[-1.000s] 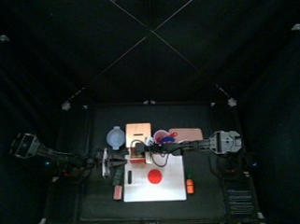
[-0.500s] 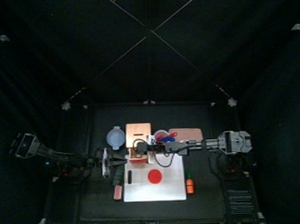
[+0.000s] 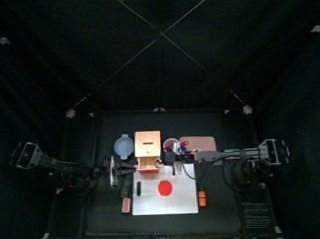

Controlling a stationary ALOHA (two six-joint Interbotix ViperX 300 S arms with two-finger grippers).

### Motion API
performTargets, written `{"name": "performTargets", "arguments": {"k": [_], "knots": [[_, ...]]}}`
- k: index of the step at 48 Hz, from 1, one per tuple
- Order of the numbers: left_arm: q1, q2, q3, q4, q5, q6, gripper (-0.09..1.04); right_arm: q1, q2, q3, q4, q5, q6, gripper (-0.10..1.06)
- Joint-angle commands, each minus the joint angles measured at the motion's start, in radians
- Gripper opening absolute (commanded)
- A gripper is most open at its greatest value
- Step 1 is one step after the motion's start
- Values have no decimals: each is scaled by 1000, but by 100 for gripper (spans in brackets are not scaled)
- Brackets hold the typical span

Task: Get the cutter from the drawer then cut the dough then place the extra dough in the bowl
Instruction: Place the cutter on the board

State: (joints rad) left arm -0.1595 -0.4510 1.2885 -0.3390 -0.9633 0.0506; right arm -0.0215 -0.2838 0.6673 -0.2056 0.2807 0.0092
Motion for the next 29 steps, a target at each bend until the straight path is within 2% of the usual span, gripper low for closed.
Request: {"name": "performTargets", "arguments": {"k": [1, 11, 24, 29], "knots": [[28, 0, -23, 0, -5, 2, 60, 29, -83, 127, -8, -31, 2, 40], [66, 9, -46, 25, -5, 8, 60, 46, -98, 247, -6, -120, 2, 40], [120, 60, -94, 66, -5, 12, 60, 44, -44, 279, -18, -143, 0, 41], [140, 87, -121, 69, -5, 12, 60, 44, -20, 278, -5, -143, 3, 41]]}}
